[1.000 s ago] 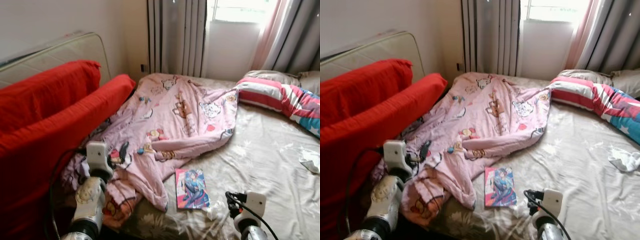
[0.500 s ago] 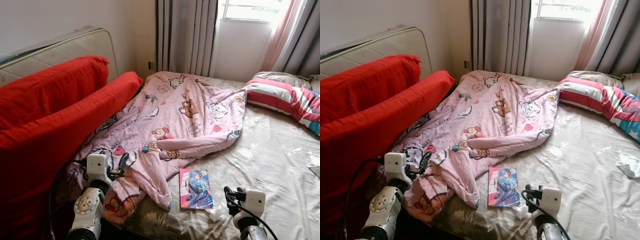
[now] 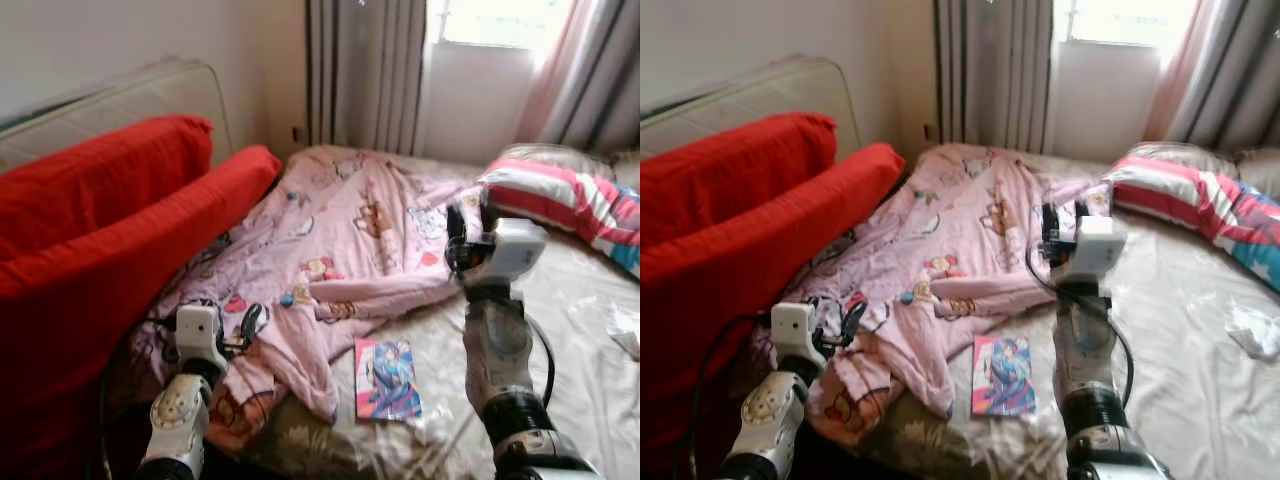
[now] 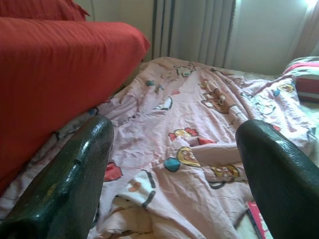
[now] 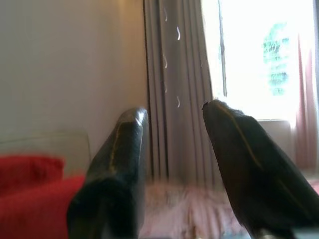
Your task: Clean up the room
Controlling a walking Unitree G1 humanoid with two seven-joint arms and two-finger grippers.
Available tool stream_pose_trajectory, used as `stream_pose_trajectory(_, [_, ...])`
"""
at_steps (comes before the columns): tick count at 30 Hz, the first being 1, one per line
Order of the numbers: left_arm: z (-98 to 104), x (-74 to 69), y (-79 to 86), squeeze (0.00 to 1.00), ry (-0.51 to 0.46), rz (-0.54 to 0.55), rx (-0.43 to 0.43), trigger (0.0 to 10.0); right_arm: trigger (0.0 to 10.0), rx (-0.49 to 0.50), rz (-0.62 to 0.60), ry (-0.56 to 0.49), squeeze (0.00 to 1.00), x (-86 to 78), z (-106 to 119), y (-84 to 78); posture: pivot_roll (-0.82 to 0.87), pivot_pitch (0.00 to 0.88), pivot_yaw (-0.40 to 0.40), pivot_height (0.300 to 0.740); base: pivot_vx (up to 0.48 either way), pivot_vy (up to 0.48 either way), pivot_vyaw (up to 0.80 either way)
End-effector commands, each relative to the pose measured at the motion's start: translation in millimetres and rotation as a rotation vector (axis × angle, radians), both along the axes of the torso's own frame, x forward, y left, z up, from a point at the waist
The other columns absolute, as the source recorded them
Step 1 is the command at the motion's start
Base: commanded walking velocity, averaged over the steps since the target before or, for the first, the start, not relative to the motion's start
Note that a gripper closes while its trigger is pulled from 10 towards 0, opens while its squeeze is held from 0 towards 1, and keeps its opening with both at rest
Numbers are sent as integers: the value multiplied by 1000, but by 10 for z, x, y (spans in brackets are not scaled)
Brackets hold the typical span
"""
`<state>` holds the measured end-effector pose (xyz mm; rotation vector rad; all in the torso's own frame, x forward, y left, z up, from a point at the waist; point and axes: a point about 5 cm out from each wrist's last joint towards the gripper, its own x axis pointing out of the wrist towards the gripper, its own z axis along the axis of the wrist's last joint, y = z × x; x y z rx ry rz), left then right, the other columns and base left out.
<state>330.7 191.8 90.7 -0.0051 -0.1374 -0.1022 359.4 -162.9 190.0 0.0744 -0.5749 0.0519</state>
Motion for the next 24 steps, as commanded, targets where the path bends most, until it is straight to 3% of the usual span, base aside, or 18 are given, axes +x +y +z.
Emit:
stream_pose_trajectory(1, [50,17,22,0,-13,3,-4,10000,10000,4,0,68,0,-10,-146,-28,-32,31,-6,740,0,0,0])
stream_pose_trajectory(6, [64,26,24,0,-18,7,-5,10000,10000,-8,-9,146,0,-32,-275,-36,-27,39,-14,740,0,0,0])
stream_pose_trajectory(11, [14,-5,44,0,-2,17,-4,10000,10000,-34,-68,349,0,-199,-787,-197,-36,57,-10,740,0,0,0])
stream_pose_trajectory(17, [-17,-33,36,0,11,10,-7,10000,10000,6,-100,436,0,-263,-960,-271,-52,95,4,740,0,0,0])
stream_pose_trajectory(24, [-52,-86,25,0,12,2,-11,10000,10000,-11,-100,393,0,-254,-886,-266,-53,126,12,740,0,0,0])
